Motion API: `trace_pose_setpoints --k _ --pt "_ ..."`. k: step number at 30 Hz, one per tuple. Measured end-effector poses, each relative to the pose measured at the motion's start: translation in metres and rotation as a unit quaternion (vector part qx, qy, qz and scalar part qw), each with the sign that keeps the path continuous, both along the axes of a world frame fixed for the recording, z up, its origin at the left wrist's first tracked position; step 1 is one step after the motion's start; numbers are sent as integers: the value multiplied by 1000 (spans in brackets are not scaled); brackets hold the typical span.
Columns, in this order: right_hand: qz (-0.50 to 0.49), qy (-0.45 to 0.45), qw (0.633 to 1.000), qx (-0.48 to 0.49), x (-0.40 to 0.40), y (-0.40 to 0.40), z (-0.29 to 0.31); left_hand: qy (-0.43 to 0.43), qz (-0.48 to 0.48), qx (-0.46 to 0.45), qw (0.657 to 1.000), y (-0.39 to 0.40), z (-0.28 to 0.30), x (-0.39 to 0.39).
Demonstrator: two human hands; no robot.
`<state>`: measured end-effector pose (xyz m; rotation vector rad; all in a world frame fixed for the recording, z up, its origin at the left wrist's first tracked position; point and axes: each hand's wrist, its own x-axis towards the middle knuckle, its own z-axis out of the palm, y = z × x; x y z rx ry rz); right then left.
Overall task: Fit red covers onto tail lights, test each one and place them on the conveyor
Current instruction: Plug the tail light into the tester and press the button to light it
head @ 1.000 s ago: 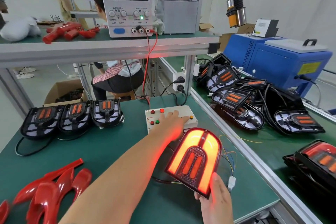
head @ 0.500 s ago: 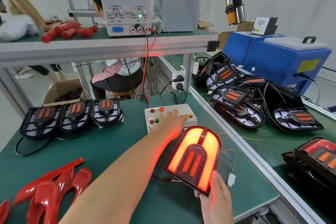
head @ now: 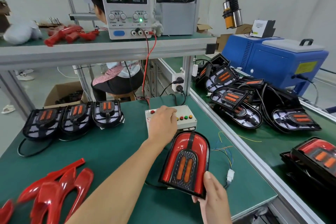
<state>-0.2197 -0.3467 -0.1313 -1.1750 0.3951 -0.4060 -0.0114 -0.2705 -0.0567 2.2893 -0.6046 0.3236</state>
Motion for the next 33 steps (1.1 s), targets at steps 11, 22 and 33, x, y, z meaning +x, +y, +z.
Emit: trace_pose_setpoints --k 11,22,33 --pt "93 123 985 -80 7 1 16 223 26 2 974 66 -31 -76" --pt "-119 185 907 -359 -29 -11 11 244 49 -20 968 63 -40 -87" --pt "-114 405 737 -529 -11 -65 16 87 -44 -150 984 29 0 -140"
